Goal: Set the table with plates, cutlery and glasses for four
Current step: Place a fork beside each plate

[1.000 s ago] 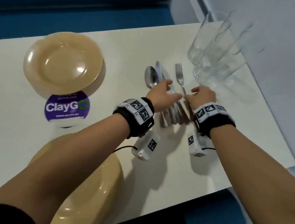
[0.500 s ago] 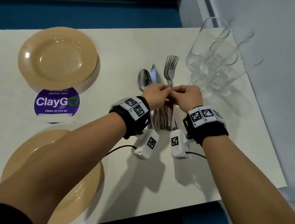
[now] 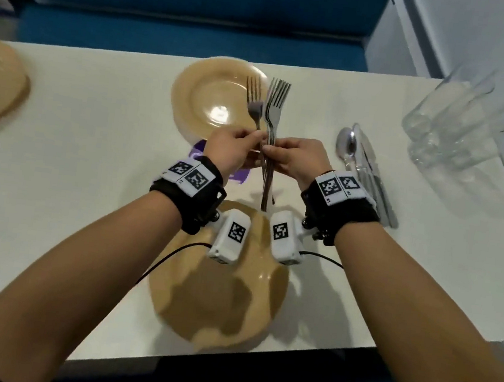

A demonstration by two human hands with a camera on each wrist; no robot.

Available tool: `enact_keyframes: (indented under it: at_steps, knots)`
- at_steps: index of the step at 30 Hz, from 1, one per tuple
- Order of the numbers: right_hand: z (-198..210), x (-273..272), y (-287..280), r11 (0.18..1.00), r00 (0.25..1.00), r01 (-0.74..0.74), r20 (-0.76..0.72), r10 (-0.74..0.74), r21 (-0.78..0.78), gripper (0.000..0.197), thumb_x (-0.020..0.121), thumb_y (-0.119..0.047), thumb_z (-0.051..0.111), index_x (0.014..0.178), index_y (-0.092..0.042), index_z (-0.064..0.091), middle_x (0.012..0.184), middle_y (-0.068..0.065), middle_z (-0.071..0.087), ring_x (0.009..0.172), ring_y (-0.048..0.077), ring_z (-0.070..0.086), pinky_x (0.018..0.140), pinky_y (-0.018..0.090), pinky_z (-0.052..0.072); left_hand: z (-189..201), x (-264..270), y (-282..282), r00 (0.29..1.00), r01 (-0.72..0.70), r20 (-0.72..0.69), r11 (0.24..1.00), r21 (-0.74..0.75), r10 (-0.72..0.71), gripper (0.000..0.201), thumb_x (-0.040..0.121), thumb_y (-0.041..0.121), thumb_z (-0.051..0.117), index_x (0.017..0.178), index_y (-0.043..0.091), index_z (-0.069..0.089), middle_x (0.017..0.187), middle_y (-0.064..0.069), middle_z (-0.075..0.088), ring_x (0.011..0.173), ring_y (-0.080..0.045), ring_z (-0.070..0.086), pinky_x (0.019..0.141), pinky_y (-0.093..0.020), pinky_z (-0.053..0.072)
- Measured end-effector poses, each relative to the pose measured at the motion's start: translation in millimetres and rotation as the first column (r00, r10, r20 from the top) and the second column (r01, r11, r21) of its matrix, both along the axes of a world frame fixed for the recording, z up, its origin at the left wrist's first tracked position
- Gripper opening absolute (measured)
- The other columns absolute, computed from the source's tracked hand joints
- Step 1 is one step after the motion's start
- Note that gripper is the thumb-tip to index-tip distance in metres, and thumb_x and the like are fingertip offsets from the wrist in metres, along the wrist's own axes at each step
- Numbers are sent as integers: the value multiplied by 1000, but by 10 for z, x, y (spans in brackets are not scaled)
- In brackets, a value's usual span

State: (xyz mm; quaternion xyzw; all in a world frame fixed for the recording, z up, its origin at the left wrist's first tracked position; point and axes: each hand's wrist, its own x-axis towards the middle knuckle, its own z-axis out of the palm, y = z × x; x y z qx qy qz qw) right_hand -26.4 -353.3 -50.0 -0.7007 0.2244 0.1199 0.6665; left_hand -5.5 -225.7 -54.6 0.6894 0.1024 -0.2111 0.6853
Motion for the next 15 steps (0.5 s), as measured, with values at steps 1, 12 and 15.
enact_keyframes:
  at_steps: [1, 12, 15]
  knots:
    - [6, -18, 212, 1000, 1000, 6, 8, -6, -1, 4, 78, 1, 70, 78, -3, 69, 76, 15, 71, 70, 24, 70, 80, 33, 59, 40, -11, 254, 1000, -6, 10, 999, 35, 6, 12, 94, 12, 55, 88, 6, 64, 78, -11, 66, 65, -18, 65, 61, -25, 59]
    - [-93, -246, 1375, 991, 999, -1, -34, -4, -137, 3, 78, -5, 73, 79, -7, 72, 71, 6, 66, 73, 22, 66, 82, 32, 57, -250, -616, 2049, 973, 213, -173, 874, 436, -151, 20, 93, 14, 58, 75, 6, 64, 76, -10, 66, 60, -22, 65, 62, -32, 59]
    - [-125, -309, 1438, 984, 998, -1, -59, -10, -176, 8, 78, -4, 74, 85, -2, 73, 81, 12, 68, 79, 24, 67, 85, 34, 57, -456, -916, 2109, 948, 297, -241, 849, 436, -208, 15, 91, 14, 60, 82, 4, 66, 77, -11, 69, 64, -24, 68, 66, -35, 60]
